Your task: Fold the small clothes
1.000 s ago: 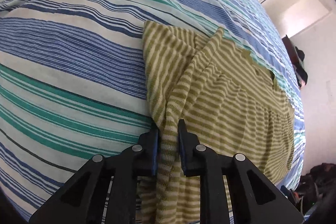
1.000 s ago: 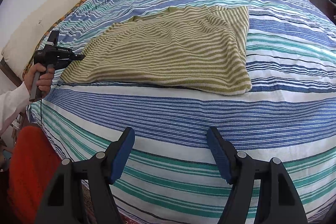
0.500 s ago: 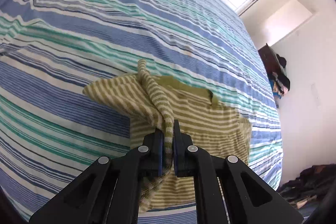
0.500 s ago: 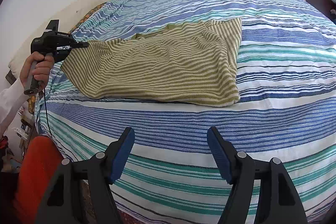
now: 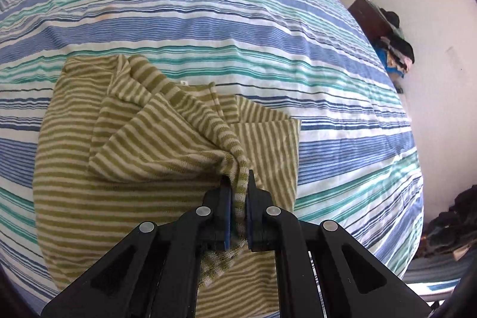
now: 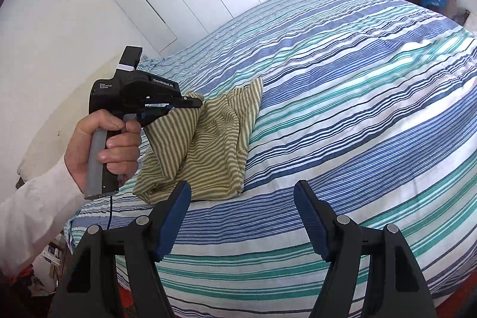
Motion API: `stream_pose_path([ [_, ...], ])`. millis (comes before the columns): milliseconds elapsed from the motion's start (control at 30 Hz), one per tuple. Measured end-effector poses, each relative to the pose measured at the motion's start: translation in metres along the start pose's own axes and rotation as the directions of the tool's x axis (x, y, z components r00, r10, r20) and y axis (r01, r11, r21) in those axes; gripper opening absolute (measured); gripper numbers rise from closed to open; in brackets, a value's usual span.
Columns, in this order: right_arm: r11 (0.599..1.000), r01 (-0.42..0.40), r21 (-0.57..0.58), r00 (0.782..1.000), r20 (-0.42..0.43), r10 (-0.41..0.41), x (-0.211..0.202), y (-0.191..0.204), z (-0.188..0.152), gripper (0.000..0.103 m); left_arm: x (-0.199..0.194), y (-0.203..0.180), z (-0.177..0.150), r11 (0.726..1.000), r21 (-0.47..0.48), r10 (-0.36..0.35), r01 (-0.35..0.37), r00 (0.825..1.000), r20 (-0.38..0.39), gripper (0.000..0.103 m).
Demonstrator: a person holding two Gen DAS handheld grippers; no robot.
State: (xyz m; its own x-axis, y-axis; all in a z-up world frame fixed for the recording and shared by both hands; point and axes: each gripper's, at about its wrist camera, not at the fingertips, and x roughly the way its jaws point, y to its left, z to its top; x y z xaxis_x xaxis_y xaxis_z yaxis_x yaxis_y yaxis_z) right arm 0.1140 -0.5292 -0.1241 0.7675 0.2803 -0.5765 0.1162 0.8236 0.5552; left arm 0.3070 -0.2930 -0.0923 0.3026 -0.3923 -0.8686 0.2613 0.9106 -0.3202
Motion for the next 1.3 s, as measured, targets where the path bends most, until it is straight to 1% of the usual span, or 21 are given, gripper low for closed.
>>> stream_pose_path([
  [233, 0.999, -0.018, 0.032, 1.000, 0.012, 0.017, -0.002, -0.012, 0.006, 0.071, 0.004, -0.032, -0.014, 0.991, 0.108, 0.078, -0.078, 0.997, 0.001, 0.005],
  [333, 0.999, -0.022, 0.033, 1.000, 0.012, 0.022, -0.003, -0.012, 0.006, 0.071, 0.014, -0.048, -0.016, 0.970, 0.190, 0.148, -0.151, 0.989, 0.027, 0.006],
  [367, 0.999, -0.022, 0.037, 1.000, 0.008, 0.022, -0.002, -0.014, 0.005, 0.071, 0.023, -0.056, -0.019, 0.954, 0.238, 0.183, -0.183, 0.983, 0.023, 0.012],
  [400, 0.999, -0.021, 0.042, 1.000, 0.005, 0.021, -0.002, -0.015, 0.005, 0.071, 0.032, -0.063, -0.024, 0.938, 0.279, 0.213, -0.204, 0.977, -0.002, 0.027],
  [433, 0.999, -0.017, 0.047, 1.000, 0.003, 0.017, -0.002, -0.016, 0.005, 0.071, 0.037, -0.069, -0.029, 0.929, 0.303, 0.228, -0.211, 0.973, -0.022, 0.034],
  [500, 0.998, -0.006, 0.060, 1.000, 0.013, 0.005, -0.004, -0.021, 0.005, 0.071, 0.024, -0.079, -0.039, 0.925, 0.331, 0.195, -0.185, 0.981, 0.001, 0.057],
  [567, 0.996, 0.010, 0.086, 0.999, 0.033, -0.012, -0.007, -0.027, 0.006, 0.071, -0.008, -0.076, -0.043, 0.940, 0.324, 0.104, -0.106, 0.994, 0.026, 0.063],
  [633, 0.992, 0.018, 0.123, 0.999, 0.045, -0.024, -0.011, -0.036, 0.006, 0.071, -0.046, -0.056, -0.042, 0.964, 0.264, 0.004, -0.017, 0.999, 0.048, 0.066],
  [700, 0.988, 0.015, 0.155, 0.999, 0.043, -0.022, -0.012, -0.043, 0.007, 0.071, -0.085, -0.020, -0.042, 0.980, 0.198, -0.034, 0.012, 0.993, 0.112, 0.077],
  [767, 0.988, -0.024, 0.154, 0.999, 0.030, 0.020, -0.008, -0.040, 0.009, 0.071, -0.110, 0.022, -0.051, 0.986, 0.158, 0.029, -0.058, 0.983, 0.182, 0.077],
  [833, 0.983, -0.126, 0.133, 0.992, -0.004, 0.128, 0.001, -0.024, 0.011, 0.071, -0.117, 0.064, -0.066, 0.971, 0.156, 0.146, -0.182, 0.965, 0.219, 0.077],
  [867, 0.969, -0.204, 0.140, 0.977, -0.030, 0.210, 0.010, -0.013, 0.013, 0.071, -0.116, 0.082, -0.076, 0.958, 0.158, 0.203, -0.238, 0.956, 0.214, 0.077],
  [900, 0.945, -0.282, 0.164, 0.954, -0.054, 0.294, 0.023, -0.004, 0.014, 0.071, -0.111, 0.098, -0.085, 0.949, 0.160, 0.242, -0.272, 0.952, 0.186, 0.075],
  [933, 0.924, -0.328, 0.196, 0.932, -0.089, 0.350, 0.038, 0.003, 0.016, 0.071, -0.106, 0.111, -0.095, 0.946, 0.160, 0.256, -0.281, 0.953, 0.160, 0.075],
  [1000, 0.907, -0.329, 0.264, 0.912, -0.162, 0.377, 0.073, 0.013, 0.019, 0.071, -0.099, 0.122, -0.114, 0.943, 0.177, 0.259, -0.283, 0.955, 0.146, 0.075],
  [1100, 0.903, -0.272, 0.331, 0.919, -0.190, 0.346, 0.118, 0.013, 0.030, 0.071, -0.087, 0.111, -0.130, 0.920, 0.225, 0.292, -0.322, 0.943, 0.158, 0.076],
  [1133, 0.905, -0.255, 0.340, 0.923, -0.193, 0.333, 0.129, 0.012, 0.034, 0.063, -0.085, 0.109, -0.132, 0.913, 0.240, 0.296, -0.330, 0.941, 0.165, 0.076],
  [1167, 0.913, -0.235, 0.333, 0.929, -0.199, 0.312, 0.136, 0.012, 0.037, 0.049, -0.081, 0.106, -0.133, 0.905, 0.254, 0.304, -0.341, 0.937, 0.175, 0.076],
  [1200, 0.929, -0.203, 0.308, 0.935, -0.220, 0.277, 0.141, 0.014, 0.040, 0.005, -0.076, 0.103, -0.132, 0.897, 0.265, 0.315, -0.353, 0.933, 0.176, 0.076],
  [1233, 0.942, -0.170, 0.290, 0.940, -0.241, 0.244, 0.142, 0.015, 0.043, 0.008, -0.074, 0.100, -0.132, 0.892, 0.274, 0.323, -0.359, 0.931, 0.169, 0.076],
  [1300, 0.931, -0.200, 0.305, 0.936, -0.222, 0.274, 0.123, 0.019, 0.049, 0.008, -0.077, 0.099, -0.134, 0.901, 0.281, 0.294, -0.331, 0.941, 0.167, 0.076],
])
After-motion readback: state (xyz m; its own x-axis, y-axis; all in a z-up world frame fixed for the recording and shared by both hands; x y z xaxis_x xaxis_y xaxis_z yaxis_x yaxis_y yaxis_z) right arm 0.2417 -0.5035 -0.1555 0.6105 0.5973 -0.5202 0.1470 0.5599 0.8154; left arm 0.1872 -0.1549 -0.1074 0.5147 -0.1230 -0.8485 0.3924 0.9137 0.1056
